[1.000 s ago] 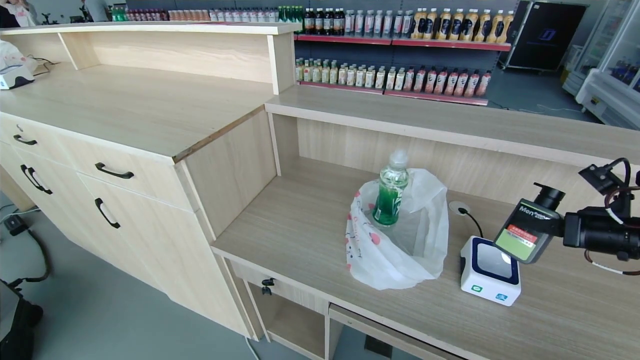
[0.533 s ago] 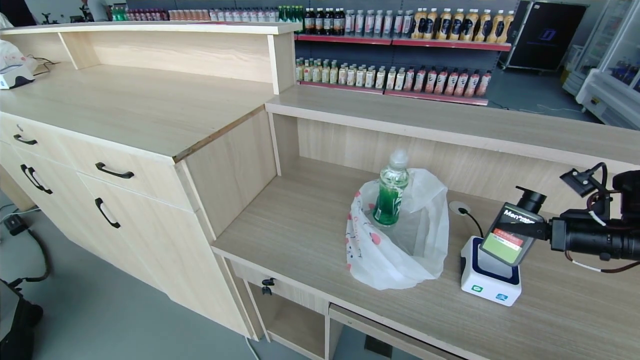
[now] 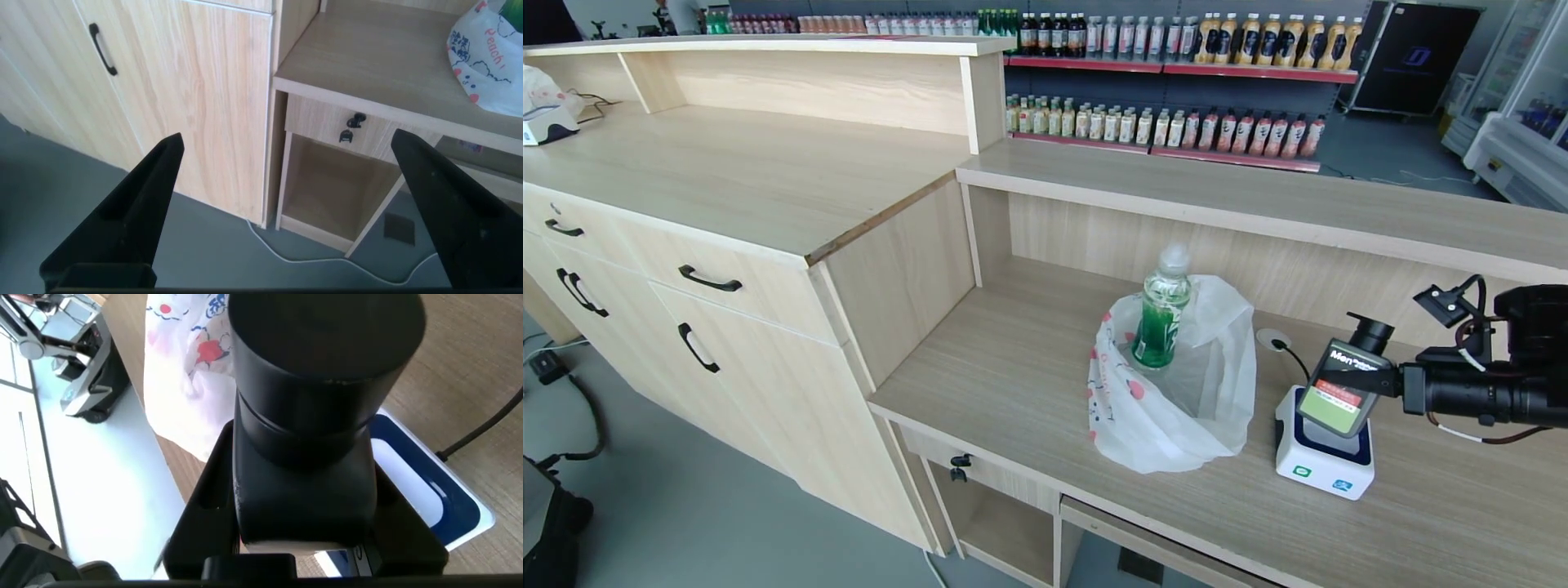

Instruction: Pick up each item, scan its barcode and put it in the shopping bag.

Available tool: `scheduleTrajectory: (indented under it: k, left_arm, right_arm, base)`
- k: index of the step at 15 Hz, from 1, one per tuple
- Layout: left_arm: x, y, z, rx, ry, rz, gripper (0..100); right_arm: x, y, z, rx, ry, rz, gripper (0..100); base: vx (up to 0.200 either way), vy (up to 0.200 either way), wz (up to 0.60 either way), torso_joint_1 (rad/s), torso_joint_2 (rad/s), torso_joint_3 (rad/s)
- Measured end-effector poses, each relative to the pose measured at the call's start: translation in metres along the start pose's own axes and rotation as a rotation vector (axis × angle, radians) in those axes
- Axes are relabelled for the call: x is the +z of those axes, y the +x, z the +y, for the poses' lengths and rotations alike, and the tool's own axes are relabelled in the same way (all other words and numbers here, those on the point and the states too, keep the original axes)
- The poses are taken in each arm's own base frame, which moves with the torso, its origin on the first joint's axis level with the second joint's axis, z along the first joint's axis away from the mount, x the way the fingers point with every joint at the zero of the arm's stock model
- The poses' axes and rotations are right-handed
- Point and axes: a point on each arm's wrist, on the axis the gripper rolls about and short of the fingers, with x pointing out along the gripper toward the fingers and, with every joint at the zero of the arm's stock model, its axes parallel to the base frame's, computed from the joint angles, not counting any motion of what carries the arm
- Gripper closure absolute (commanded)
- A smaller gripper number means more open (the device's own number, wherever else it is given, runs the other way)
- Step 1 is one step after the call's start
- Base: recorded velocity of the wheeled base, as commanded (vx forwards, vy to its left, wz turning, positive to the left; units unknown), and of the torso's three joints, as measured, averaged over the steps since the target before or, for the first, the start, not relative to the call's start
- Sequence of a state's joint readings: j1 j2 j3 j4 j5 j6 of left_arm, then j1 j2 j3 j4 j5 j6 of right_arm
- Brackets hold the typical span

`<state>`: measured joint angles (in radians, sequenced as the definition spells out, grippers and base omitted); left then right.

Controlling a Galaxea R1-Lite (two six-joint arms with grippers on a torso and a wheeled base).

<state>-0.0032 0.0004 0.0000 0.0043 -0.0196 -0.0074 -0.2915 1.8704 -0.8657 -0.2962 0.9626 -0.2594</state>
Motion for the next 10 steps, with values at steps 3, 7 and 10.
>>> scheduleTrajectory:
  k: [3, 7, 10]
  left_arm:
    - [0.0, 0.0, 0.0, 0.0, 0.0, 0.0, 0]
    - [0.0, 0.0, 0.0, 0.0, 0.0, 0.0, 0]
    - [0.0, 0.0, 0.0, 0.0, 0.0, 0.0, 0]
  right_arm:
    - [-0.0012, 0.0022, -0.003, -0.003, -0.014, 0.005, 100]
    - [-0.004, 0.0037, -0.0046, -0.003, -0.061, 0.014, 100]
    - [-0.0057, 0.0039, -0.0045, -0.001, -0.058, 0.019, 100]
  base:
    - [0.0, 0.0, 0.0, 0.0, 0.0, 0.0]
    - [0.0, 0.0, 0.0, 0.0, 0.0, 0.0]
    - [0.0, 0.0, 0.0, 0.0, 0.0, 0.0]
